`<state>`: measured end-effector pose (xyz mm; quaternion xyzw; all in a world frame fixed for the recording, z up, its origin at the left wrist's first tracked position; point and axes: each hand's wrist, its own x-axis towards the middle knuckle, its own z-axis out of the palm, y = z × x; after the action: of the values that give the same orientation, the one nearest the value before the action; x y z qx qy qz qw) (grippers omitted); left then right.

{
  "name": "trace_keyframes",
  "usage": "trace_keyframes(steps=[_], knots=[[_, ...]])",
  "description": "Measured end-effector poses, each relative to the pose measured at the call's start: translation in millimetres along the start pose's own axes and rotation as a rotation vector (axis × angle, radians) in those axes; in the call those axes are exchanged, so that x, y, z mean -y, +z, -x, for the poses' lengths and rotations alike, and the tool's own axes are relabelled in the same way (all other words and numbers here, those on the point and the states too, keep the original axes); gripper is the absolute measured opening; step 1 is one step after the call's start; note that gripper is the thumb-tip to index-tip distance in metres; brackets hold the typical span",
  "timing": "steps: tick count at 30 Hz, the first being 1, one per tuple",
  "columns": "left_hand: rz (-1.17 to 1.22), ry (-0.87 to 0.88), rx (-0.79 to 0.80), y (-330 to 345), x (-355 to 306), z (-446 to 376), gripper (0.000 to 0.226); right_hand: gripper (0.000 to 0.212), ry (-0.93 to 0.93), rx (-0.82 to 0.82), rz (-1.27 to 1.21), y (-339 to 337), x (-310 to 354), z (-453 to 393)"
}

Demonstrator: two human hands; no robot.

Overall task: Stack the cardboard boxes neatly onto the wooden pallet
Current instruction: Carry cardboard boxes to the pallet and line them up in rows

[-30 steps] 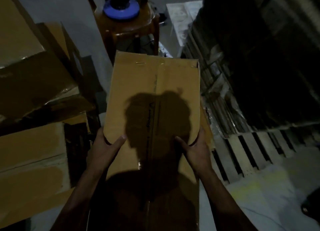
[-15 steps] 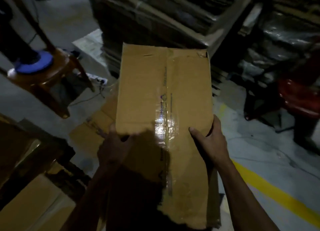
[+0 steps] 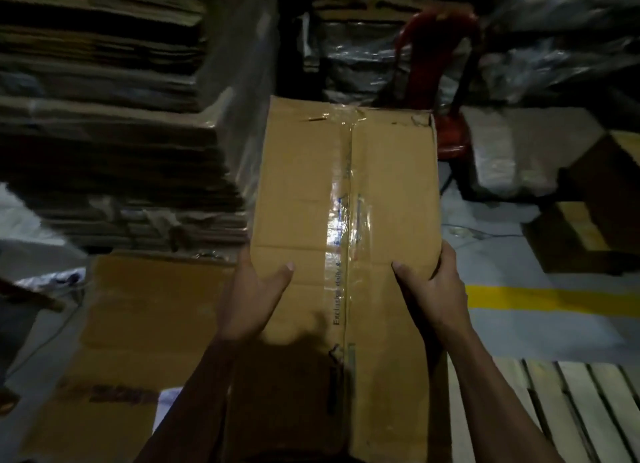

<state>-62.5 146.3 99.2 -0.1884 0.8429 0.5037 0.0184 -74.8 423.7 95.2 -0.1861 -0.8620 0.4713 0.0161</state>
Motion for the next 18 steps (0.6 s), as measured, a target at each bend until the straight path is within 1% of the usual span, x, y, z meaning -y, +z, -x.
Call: trace_keyframes(steps=[3,6,12,15,18], knots=[[-0.038,0.073,0.055,57.5,-34.1,-24.3,0.071,0.097,0.045,-0.064,-0.019,-39.0,-22.9,-35.5],[-0.090,0.124,0.081,103.9,-72.6,-38.4,0.067,0.096,0.084,-0.122,-0.035,-75.4,-38.2,-64.1],[-0.216,0.274,0.162,183.3,-141.9,-77.8,0.076,0.096,0.154,-0.238,-0.069,-134.1,-57.6,-114.1],[-0.290,0.360,0.204,219.2,-170.4,-103.6,0.087,0.099,0.189,-0.284,-0.065,-152.5,-65.6,-141.5],[-0.345,0.400,0.267,260.2,-194.1,-136.6,0.090,0.102,0.232,-0.333,-0.045,-166.7,-74.6,-175.5]])
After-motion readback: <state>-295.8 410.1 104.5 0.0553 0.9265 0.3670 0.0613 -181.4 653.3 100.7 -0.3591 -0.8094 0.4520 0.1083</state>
